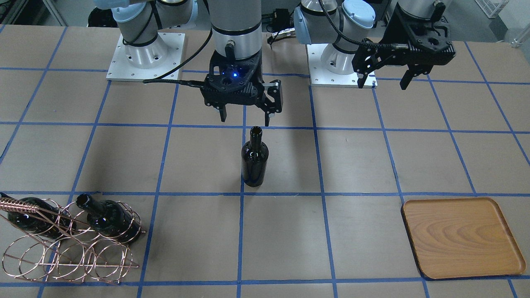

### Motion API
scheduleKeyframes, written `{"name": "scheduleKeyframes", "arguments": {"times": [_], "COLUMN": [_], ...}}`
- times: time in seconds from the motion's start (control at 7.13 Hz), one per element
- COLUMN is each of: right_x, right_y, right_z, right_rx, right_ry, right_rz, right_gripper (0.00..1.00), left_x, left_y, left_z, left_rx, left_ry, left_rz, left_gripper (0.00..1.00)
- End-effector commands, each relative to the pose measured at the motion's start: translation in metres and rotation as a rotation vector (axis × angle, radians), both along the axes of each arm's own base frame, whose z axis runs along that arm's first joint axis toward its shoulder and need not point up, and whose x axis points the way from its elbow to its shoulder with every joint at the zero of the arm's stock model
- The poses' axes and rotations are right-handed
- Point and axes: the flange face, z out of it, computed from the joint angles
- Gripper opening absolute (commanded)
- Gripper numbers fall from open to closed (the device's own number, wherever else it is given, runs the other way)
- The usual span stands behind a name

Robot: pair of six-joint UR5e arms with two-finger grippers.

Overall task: Take wine from basket and place on tray
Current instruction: 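Stand the bottle upright on the table and open the right gripper, then move the left gripper over the standing bottle while the right gripper withdraws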

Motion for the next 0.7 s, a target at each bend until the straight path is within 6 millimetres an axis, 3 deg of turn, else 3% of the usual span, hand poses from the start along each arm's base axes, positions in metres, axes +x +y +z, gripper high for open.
{"name": "scheduleKeyframes", "arguments": {"times": [0.0,0.14,0.28,0.56], "right_x": [-0.081,-0.114,-0.141,-0.165], "right_y": [-0.022,-0.034,-0.044,-0.047], "right_z": [0.030,0.036,0.033,0.032], "right_rx": [-0.027,-0.049,-0.039,-0.016], "right_ry": [0.046,0.075,0.081,0.091], "right_rz": [0.140,0.235,0.204,0.215], "right_gripper": [1.00,1.00,1.00,1.00], "left_x": [-0.001,-0.009,-0.020,-0.068], "left_y": [-0.006,-0.010,-0.010,-0.005], "left_z": [-0.003,0.003,0.002,0.001], "left_rx": [-0.013,-0.053,-0.049,-0.056], "left_ry": [0.014,0.054,0.115,0.158], "left_rz": [0.042,0.149,0.162,0.196], "left_gripper": [1.00,1.00,1.00,1.00]}}
